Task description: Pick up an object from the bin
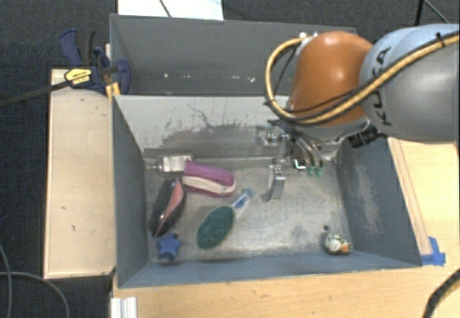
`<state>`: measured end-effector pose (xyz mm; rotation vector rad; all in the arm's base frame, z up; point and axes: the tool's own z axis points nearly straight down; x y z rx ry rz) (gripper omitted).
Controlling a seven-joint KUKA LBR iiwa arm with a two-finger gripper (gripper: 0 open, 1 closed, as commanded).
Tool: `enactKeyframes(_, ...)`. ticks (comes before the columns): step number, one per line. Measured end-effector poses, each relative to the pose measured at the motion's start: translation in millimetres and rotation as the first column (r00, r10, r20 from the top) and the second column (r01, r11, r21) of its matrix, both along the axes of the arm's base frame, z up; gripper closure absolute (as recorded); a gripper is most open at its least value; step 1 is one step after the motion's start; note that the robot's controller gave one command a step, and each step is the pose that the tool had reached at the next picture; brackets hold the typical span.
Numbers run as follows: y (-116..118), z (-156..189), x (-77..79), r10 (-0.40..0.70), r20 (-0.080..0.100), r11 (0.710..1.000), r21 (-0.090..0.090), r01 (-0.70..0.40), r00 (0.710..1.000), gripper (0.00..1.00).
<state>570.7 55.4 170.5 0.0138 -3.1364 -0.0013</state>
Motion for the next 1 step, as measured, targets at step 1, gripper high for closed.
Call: enactKeyframes(1,89.2,-92.9,-58.4,0.125,0.004,0.992,0.001,-0.125,0.992,0.0)
